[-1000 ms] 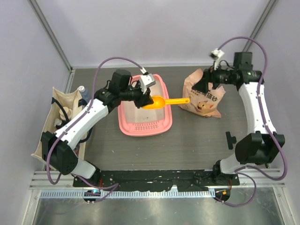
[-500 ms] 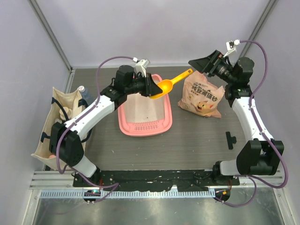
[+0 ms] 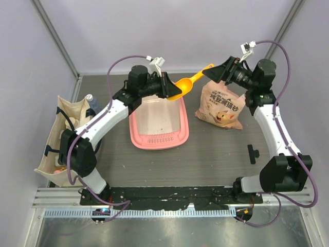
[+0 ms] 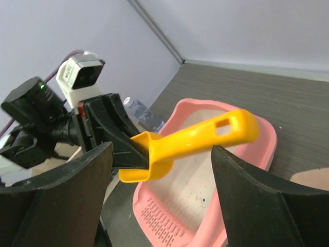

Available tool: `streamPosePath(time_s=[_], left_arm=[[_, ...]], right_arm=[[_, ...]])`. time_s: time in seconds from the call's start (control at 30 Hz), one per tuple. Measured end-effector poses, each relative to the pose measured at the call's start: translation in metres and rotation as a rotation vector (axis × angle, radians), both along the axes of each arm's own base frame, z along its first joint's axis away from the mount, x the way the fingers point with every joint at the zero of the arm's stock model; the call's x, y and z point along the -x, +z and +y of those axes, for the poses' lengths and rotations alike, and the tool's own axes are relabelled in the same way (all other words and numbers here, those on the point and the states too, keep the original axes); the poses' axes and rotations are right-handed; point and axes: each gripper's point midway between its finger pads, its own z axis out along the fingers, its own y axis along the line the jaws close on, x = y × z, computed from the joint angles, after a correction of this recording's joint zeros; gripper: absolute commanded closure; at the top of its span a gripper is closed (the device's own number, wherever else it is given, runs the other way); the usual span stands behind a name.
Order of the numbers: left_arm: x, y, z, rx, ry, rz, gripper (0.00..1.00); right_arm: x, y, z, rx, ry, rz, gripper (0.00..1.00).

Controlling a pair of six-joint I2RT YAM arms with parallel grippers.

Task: Fill the litter box with clean litter
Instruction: Pick up the spatula from the center of the board.

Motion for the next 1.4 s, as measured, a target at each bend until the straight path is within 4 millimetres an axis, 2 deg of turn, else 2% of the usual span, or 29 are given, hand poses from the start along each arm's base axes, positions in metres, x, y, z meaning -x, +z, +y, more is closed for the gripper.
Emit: streamPosePath(time_s=[0.13, 0.3, 0.37, 0.5, 0.57, 0.67, 0.83, 0.93, 1.13, 1.33, 1.4], left_arm=[[0.003, 0.000, 0.003, -0.067, -0.074, -0.087, 1.00], [0.013, -0.007, 0.018, -0.214, -0.202, -0.241, 1.00], [0.022, -0.015, 0.024, -0.276, -0.258, -0.290, 1.00], [0.039, -0.030, 0.032, -0.362, -0.339, -0.351, 1.00], [0.045, -0.036, 0.034, -0.388, -0.368, -0.364, 1.00], [0.054, -0.044, 0.033, -0.419, -0.415, -0.388, 1.00], [0.066, -0.053, 0.032, -0.473, -0.485, -0.473, 1.00], [0.072, -0.056, 0.037, -0.505, -0.502, -0.532, 1.00], [0.072, -0.069, 0.051, -0.566, -0.479, -0.617, 1.00], [0.070, -0.065, 0.046, -0.578, -0.488, -0.683, 1.00], [0.072, -0.063, 0.043, -0.573, -0.491, -0.699, 1.00]], right_arm=[[0.009, 0.002, 0.002, 0.245, 0.109, -0.088, 0.20], [-0.003, -0.001, -0.022, 0.755, 0.229, -0.332, 0.19], [-0.004, -0.019, -0.033, 0.890, 0.283, -0.364, 0.16], [0.015, -0.067, -0.042, 1.033, 0.440, -0.340, 0.15], [0.025, -0.082, -0.036, 1.063, 0.513, -0.343, 0.16], [0.041, -0.098, -0.013, 1.063, 0.631, -0.370, 0.19], [0.067, -0.109, 0.016, 1.002, 0.751, -0.369, 0.20], [0.074, -0.113, 0.018, 0.978, 0.768, -0.351, 0.20], [0.106, -0.139, 0.017, 0.943, 0.834, -0.265, 0.21], [0.122, -0.145, 0.027, 0.910, 0.884, -0.241, 0.23], [0.125, -0.144, 0.032, 0.896, 0.892, -0.238, 0.27]])
